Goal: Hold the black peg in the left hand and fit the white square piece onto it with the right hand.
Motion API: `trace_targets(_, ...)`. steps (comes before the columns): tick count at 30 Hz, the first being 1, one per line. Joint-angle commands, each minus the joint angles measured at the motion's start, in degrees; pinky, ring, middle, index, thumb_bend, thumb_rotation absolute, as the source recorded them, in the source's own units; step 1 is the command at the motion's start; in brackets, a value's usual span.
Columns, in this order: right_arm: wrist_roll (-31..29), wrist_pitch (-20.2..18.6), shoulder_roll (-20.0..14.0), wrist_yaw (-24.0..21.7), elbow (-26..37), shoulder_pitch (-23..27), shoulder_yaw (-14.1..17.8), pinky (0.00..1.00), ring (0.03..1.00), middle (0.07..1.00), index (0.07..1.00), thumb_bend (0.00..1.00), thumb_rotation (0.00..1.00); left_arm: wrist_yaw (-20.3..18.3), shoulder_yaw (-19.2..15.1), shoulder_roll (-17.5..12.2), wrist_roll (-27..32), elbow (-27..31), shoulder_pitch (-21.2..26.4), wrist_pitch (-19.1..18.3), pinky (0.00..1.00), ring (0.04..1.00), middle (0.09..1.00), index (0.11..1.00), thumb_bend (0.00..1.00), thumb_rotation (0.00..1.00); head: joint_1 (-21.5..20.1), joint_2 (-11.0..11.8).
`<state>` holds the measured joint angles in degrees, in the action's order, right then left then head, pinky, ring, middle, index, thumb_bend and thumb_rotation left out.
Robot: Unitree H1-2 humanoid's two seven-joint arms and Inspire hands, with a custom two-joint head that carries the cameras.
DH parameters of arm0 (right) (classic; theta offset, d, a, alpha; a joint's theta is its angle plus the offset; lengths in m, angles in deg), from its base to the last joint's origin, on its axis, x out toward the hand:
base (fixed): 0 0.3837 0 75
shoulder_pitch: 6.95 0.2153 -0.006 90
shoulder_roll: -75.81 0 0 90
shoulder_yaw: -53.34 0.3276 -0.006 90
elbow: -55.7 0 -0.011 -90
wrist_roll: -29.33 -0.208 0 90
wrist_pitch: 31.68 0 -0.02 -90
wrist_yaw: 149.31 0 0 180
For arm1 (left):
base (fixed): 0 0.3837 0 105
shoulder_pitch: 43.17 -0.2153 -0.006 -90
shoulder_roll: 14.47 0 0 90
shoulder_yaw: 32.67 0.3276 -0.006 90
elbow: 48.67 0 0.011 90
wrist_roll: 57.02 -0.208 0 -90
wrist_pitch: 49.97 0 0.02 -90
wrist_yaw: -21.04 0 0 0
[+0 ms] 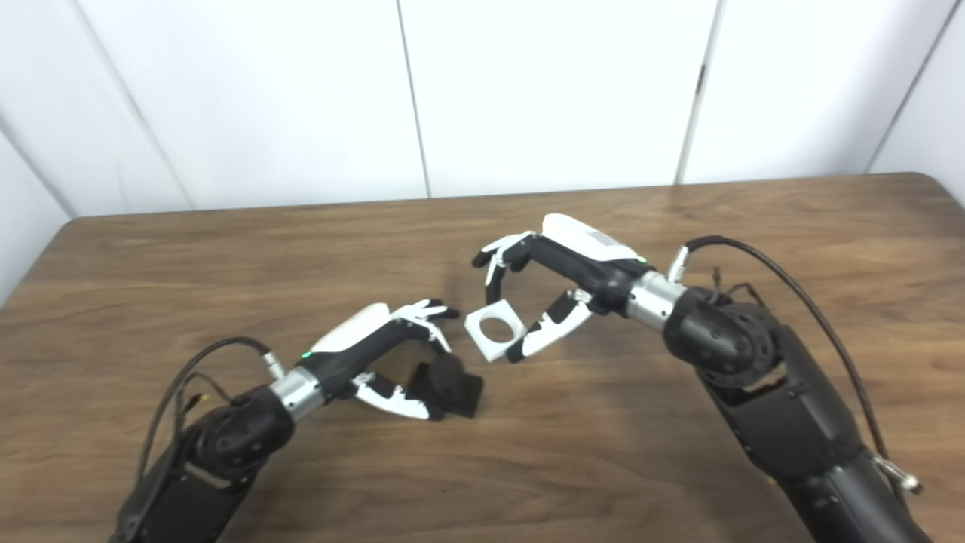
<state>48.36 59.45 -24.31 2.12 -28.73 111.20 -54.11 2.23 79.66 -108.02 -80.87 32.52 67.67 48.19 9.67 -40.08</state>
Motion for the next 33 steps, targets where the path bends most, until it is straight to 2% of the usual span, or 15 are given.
trace_targets(1, -1.36, 1.3, 0.31, -0.05, 1.78, 1.81, 0.59, 0.74, 0.859, 0.805, 0.48, 0.52, 0.13, -1.07, 1.84, 0.03, -3.35, -0.8, 0.2, -1.1, 1.0, 1.0, 0.935, 0.492, 0.52, 0.09, 0.45, -0.09)
trace_targets(14, -1.24, 0.8, 1.64, -2.26, 3.04, 2.54, -0.43, 0.75, 0.869, 0.815, 0.48, 0.52, 0.13, -0.9, 2.23, 0.51, -4.18, -0.91, 0.56, -1.82, 1.0, 1.0, 0.934, 0.492, 0.52, 0.09, 1.54, -0.24)
trace_targets(33, -1.13, 4.26, 3.38, -2.94, -0.25, 2.62, -2.75, 0.73, 0.853, 0.798, 0.48, 0.52, 0.14, -0.64, 2.36, 0.86, -4.16, -0.61, 0.34, -1.98, 1.0, 1.0, 0.935, 0.492, 0.52, 0.09, 1.06, -0.36)
